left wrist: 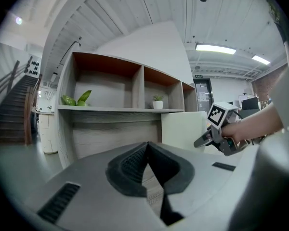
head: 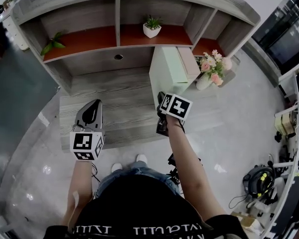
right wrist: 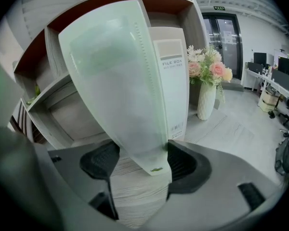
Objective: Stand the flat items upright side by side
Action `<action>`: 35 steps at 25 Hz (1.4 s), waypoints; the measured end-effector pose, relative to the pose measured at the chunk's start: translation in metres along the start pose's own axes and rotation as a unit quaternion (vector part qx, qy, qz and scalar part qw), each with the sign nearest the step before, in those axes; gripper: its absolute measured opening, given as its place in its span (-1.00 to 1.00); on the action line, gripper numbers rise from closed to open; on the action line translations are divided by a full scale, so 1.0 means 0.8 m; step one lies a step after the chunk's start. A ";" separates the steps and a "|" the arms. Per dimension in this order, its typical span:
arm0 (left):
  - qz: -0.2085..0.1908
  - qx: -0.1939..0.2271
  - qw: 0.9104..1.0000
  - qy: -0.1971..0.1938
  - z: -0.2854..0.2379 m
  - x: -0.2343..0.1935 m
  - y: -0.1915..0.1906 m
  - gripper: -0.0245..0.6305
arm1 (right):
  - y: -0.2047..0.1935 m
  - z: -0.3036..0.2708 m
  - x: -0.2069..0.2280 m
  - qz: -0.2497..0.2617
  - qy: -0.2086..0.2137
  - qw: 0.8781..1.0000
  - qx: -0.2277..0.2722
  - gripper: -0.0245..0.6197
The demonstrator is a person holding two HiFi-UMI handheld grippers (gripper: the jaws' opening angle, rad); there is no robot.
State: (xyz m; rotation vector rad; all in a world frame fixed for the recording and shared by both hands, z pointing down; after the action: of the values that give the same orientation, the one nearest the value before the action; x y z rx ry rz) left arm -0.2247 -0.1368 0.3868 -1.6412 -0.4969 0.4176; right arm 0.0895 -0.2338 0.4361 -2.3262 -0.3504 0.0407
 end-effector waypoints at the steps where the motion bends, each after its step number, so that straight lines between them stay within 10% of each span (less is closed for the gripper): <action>1: 0.001 0.000 1.000 0.003 -0.001 -0.002 0.000 -0.89 | 0.003 -0.003 -0.003 0.001 0.000 1.000 0.000 0.08; 15: 0.002 0.007 1.000 0.024 -0.018 -0.024 0.006 -0.89 | 0.033 -0.036 -0.019 -0.004 -0.005 1.000 0.000 0.09; 35: -0.012 0.017 0.999 -0.026 -0.012 -0.008 0.017 -0.89 | 0.043 0.018 0.024 0.033 0.135 0.990 0.012 0.21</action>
State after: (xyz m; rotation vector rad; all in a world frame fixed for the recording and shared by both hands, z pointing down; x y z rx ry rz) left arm -0.2240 -0.1498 0.3747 -1.5927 -0.5445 0.4489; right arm 0.1142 -0.2418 0.4036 -2.2811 -0.1360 -0.2337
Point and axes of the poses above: the fingertips, and each gripper's own axes: z backward along the fingers, x to its right, y out of its top, the point moved 9 cm from there along z, backward along the fingers, and after that the axes turned 13 degrees about -y, right-handed, at the moved point
